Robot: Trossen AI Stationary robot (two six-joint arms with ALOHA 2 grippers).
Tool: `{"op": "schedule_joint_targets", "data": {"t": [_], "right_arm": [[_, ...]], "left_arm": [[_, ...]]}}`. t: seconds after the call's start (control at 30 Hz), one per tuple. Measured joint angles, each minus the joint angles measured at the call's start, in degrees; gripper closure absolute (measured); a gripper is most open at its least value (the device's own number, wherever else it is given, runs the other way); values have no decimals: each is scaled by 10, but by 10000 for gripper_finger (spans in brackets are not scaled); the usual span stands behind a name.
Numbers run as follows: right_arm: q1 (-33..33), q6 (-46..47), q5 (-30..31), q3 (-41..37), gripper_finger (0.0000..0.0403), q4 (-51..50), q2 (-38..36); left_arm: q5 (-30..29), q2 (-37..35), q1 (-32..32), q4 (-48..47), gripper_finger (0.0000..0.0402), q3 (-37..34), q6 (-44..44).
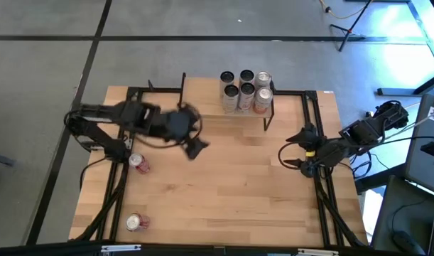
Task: Place canned beverage on shelf
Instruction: Put the top red white soda can on the shelf
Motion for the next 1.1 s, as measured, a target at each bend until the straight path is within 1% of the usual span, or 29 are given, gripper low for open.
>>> {"op": "schedule_joint_targets", "data": {"t": [0.07, 0.13, 0.2, 0.23, 0.3, 0.37, 0.43, 0.53, 0.67, 0.77, 0.9, 0.97, 1.1], "right_arm": [[0, -15, -12, 0, 29, -3, 6], [0, -26, -15, 0, 29, -2, 13], [0, -30, -16, 0, 29, -2, 24], [0, -33, -15, 0, 29, -2, 29], [0, -38, -15, 0, 29, -2, 40], [0, -39, -16, 0, 29, -3, 51], [0, -41, -17, 0, 29, -7, 57], [0, -49, -21, 0, 29, -8, 63], [0, -26, -17, 0, 29, -9, 63], [0, -19, -6, 0, 29, -13, 63], [-1, -17, 8, 0, 29, -17, 63], [-3, -17, 18, 0, 29, -17, 63], [-22, -17, 21, 0, 29, -16, 63]], "left_arm": [[1, 1, -34, -100, 52, -1, -89], [13, 3, -66, -194, 52, -2, -173], [32, 7, -87, -266, 52, -2, -240], [40, 8, -97, -279, 52, -5, -263], [58, 0, -109, -261, 52, -23, -275], [74, -9, -119, -269, 52, -36, -284], [75, -28, -123, -269, 52, -54, -295], [63, -62, -119, -271, 52, -103, -326], [74, -121, -102, -272, 52, -188, -363], [81, -150, -92, -271, 52, -237, -387], [82, -168, -90, -271, 52, -281, -370], [92, -168, -82, -270, 52, -302, -348], [156, -167, -57, -271, 52, -358, -289]]}}
